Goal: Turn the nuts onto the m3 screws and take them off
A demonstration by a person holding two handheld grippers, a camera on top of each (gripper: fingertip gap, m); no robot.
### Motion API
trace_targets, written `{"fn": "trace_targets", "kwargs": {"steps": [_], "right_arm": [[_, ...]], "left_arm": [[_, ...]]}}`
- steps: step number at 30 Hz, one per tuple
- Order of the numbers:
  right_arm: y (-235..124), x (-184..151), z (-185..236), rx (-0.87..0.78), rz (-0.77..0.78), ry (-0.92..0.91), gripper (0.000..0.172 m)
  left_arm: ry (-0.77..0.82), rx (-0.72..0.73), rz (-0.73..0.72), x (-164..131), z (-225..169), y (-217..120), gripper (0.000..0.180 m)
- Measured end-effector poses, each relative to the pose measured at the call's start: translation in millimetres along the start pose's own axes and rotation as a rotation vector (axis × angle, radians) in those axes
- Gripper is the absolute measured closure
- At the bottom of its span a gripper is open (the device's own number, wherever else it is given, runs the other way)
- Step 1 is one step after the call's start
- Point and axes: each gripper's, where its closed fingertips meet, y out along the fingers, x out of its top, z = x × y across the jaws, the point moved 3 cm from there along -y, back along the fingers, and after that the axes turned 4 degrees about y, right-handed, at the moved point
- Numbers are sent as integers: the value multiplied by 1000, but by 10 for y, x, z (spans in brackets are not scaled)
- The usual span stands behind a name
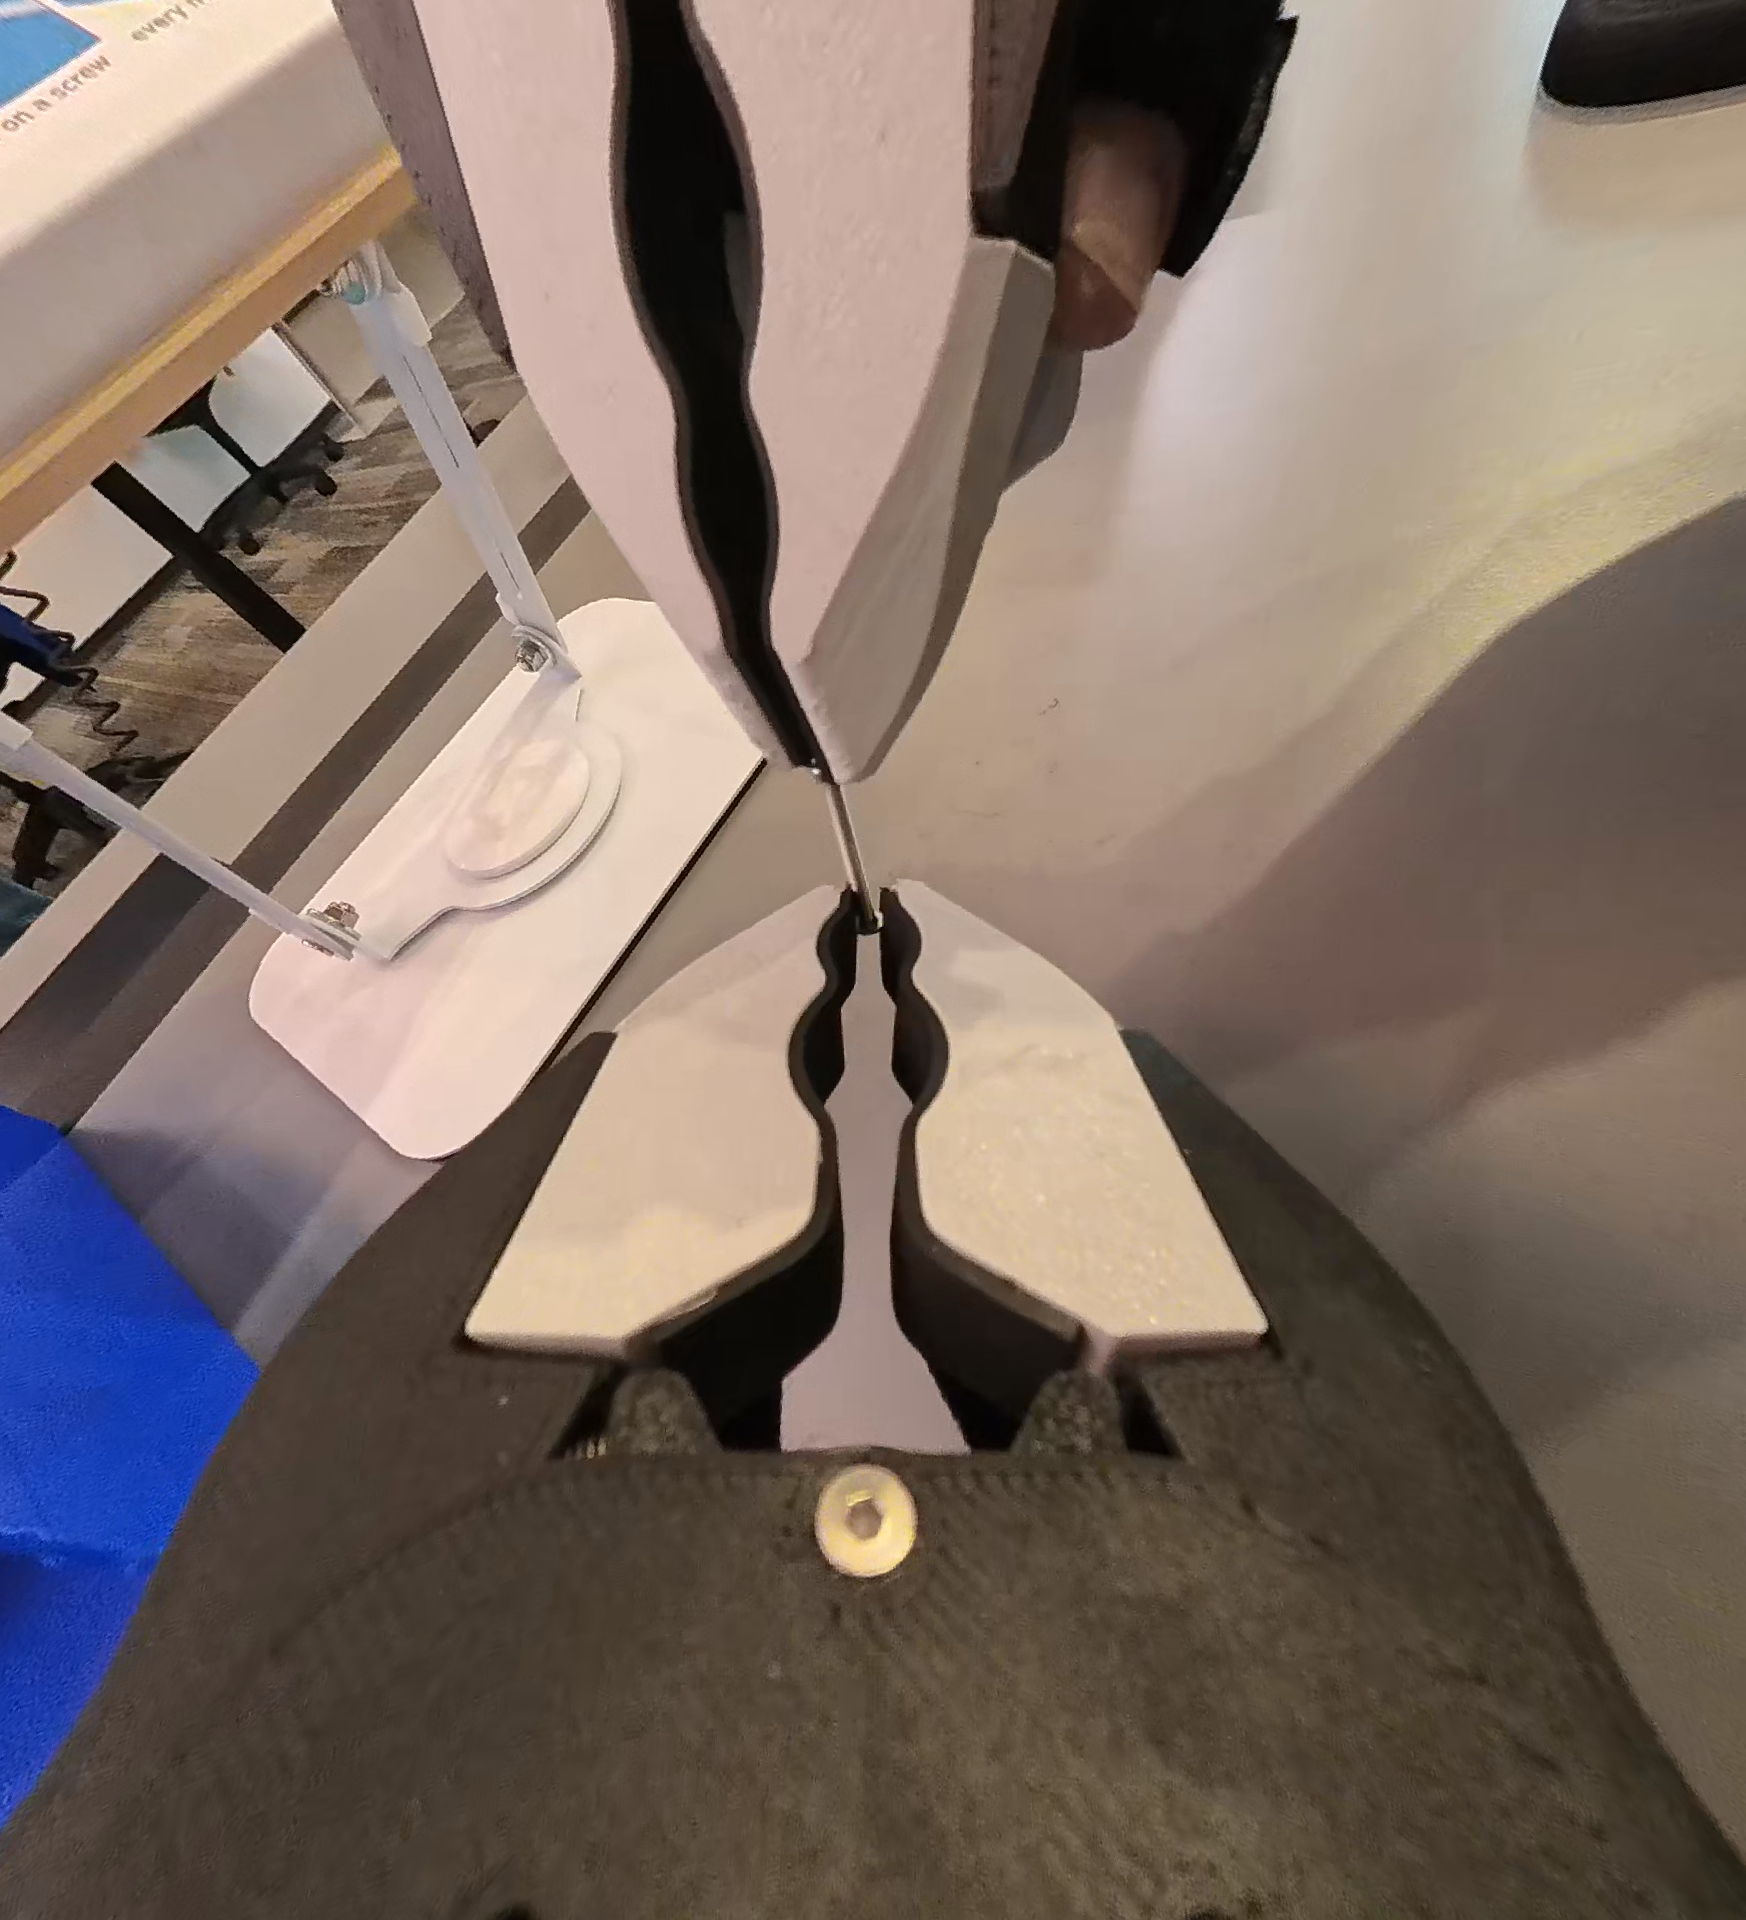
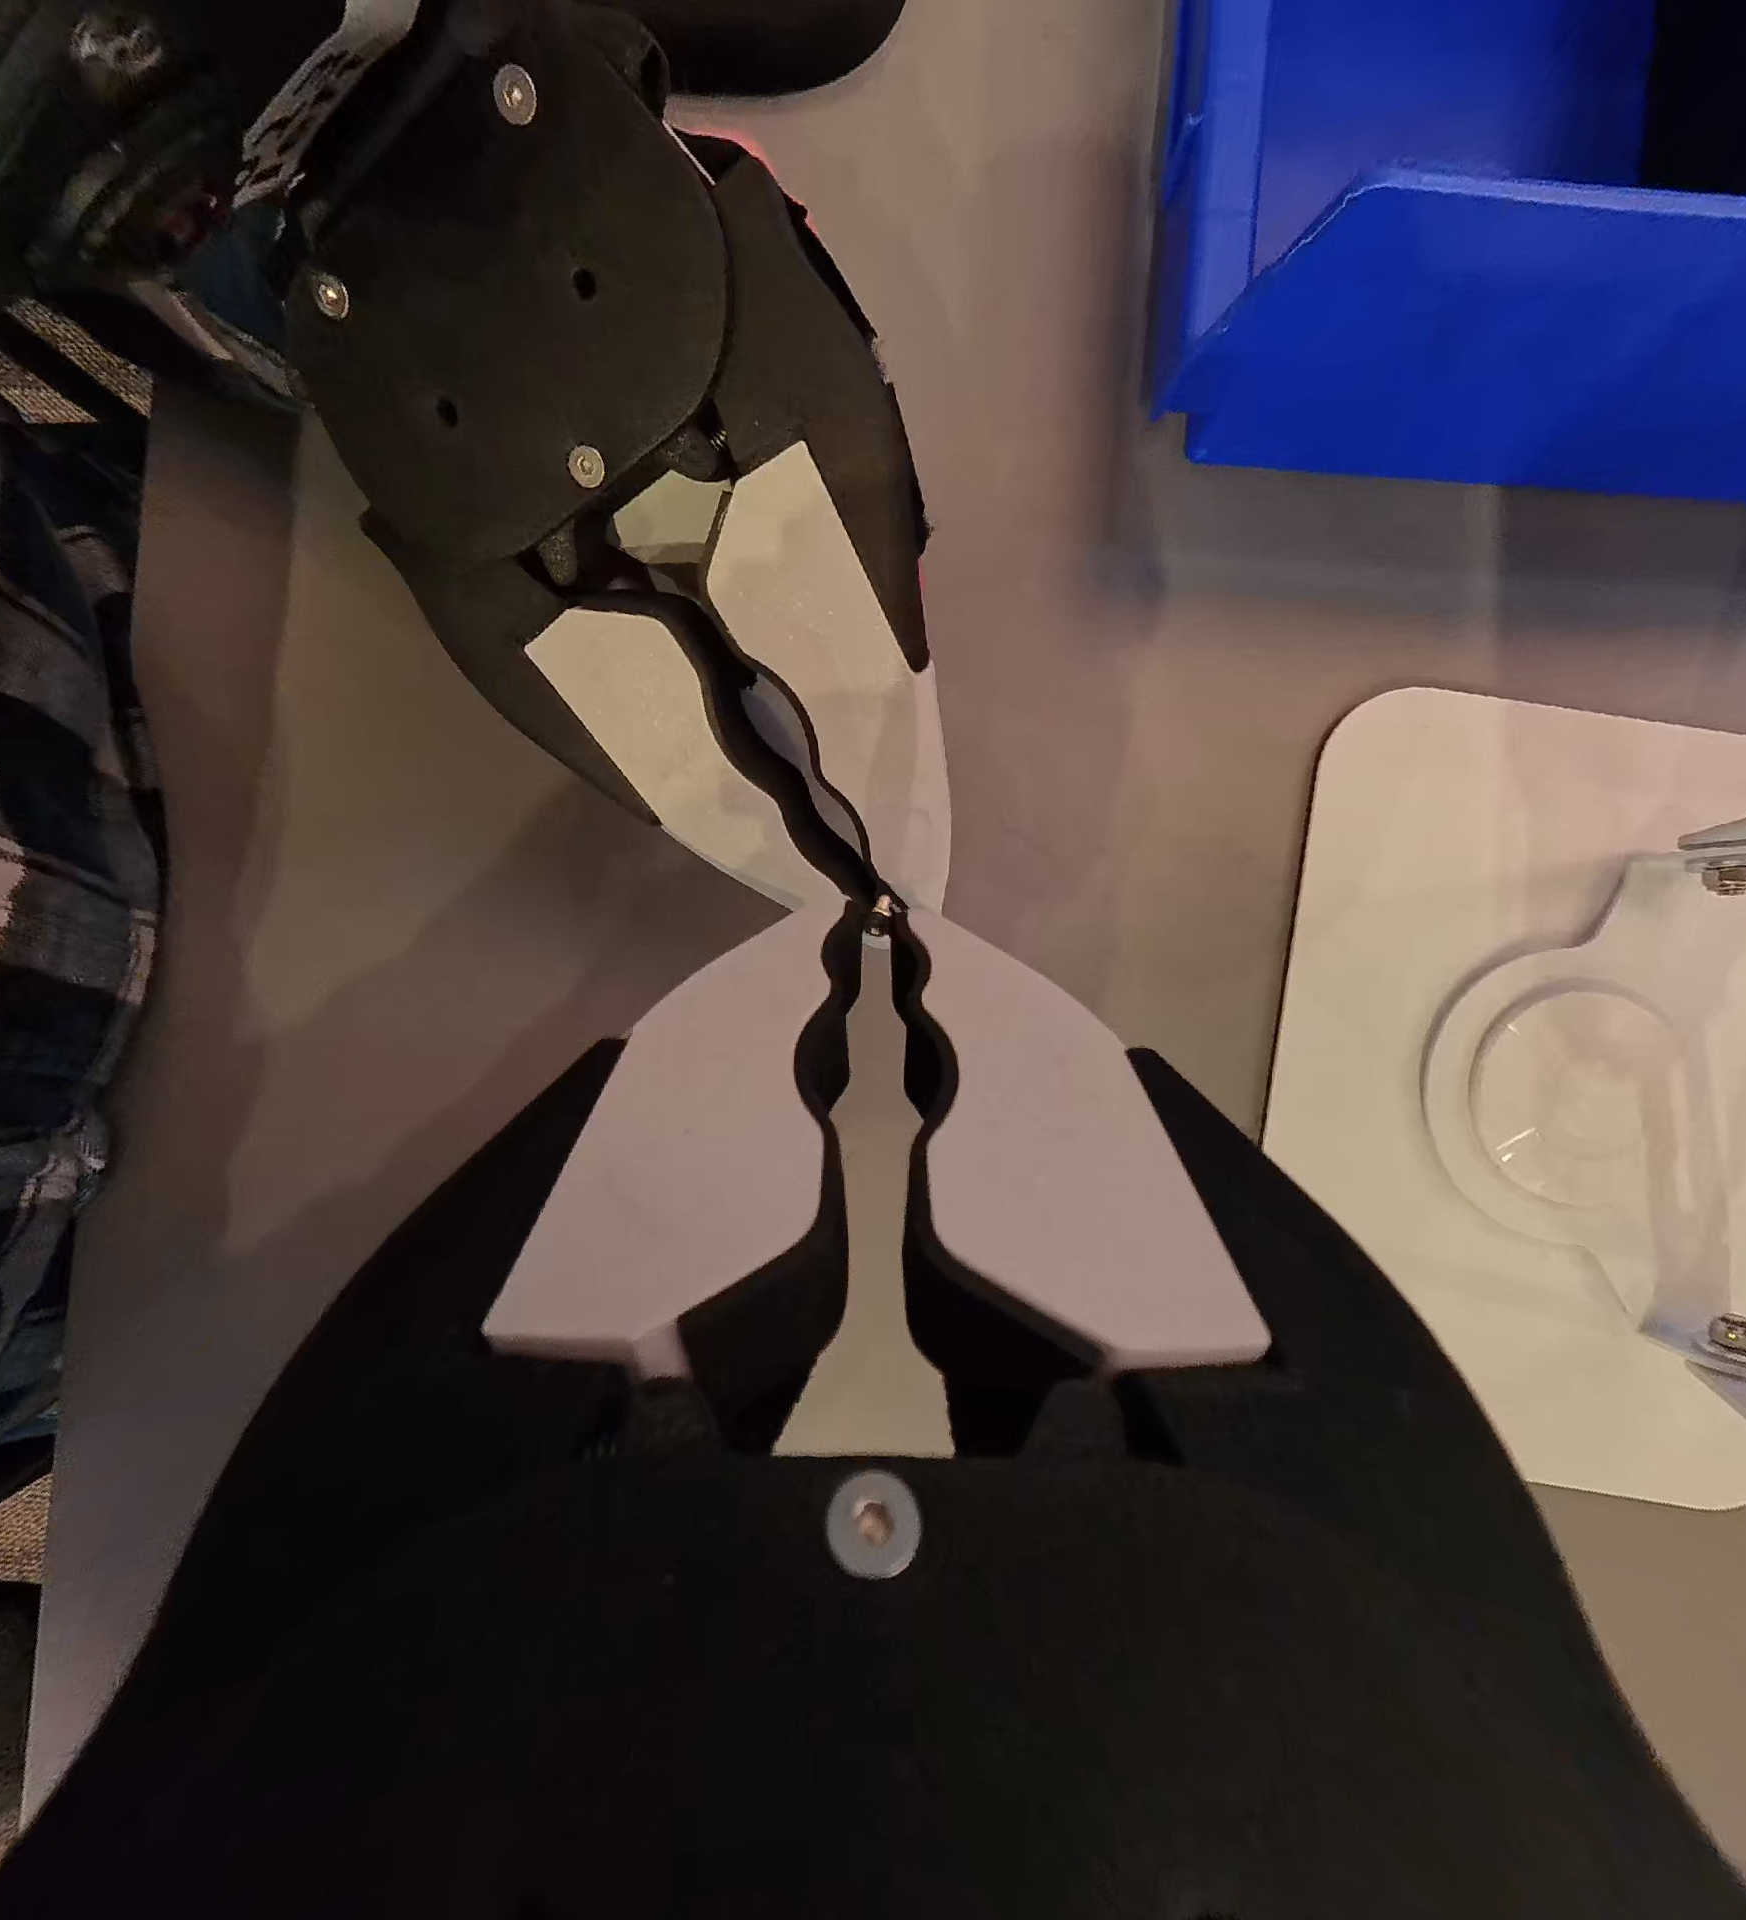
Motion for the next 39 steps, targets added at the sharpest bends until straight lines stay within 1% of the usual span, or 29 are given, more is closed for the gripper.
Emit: {"fn": "trace_targets", "kwargs": {"steps": [33,39], "right_arm": [[-10,-7,-3,-11,-4,-6,166],[-14,-4,-12,-13,-10,-2,163]], "left_arm": [[-9,-11,-15,14,-5,9,177],[-11,-16,-19,19,-11,11,177]]}}
